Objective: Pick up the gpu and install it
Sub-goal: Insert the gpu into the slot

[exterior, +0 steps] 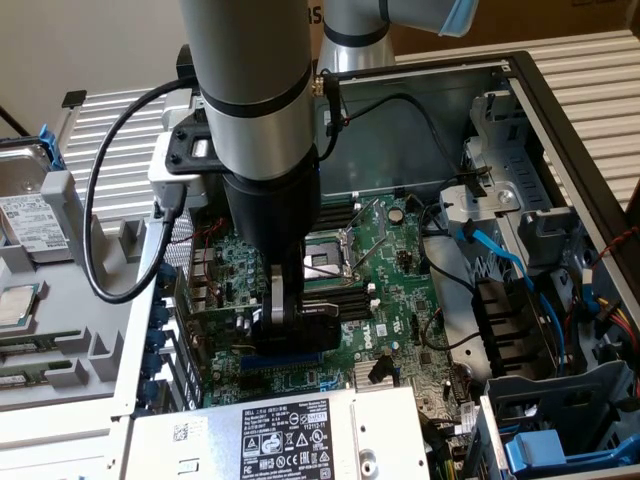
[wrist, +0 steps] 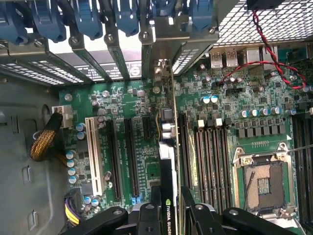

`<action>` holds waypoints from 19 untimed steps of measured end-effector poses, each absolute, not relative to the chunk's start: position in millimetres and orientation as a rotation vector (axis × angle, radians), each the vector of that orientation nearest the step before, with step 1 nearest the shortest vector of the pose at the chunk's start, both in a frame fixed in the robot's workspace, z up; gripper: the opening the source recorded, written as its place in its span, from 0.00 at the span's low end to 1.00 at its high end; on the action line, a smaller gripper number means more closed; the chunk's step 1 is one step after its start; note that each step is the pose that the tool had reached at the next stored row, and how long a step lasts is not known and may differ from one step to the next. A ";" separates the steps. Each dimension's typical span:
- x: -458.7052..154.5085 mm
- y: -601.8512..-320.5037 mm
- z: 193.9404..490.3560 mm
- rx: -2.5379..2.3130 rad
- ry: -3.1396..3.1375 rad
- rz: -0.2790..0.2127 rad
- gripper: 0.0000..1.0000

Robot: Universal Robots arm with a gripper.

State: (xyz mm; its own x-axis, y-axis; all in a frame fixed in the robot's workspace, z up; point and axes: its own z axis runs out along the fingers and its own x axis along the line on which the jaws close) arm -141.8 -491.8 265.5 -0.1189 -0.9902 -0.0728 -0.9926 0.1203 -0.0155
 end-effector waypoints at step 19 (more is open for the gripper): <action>-142.2 -491.5 265.5 -2.056 2.288 0.057 0.26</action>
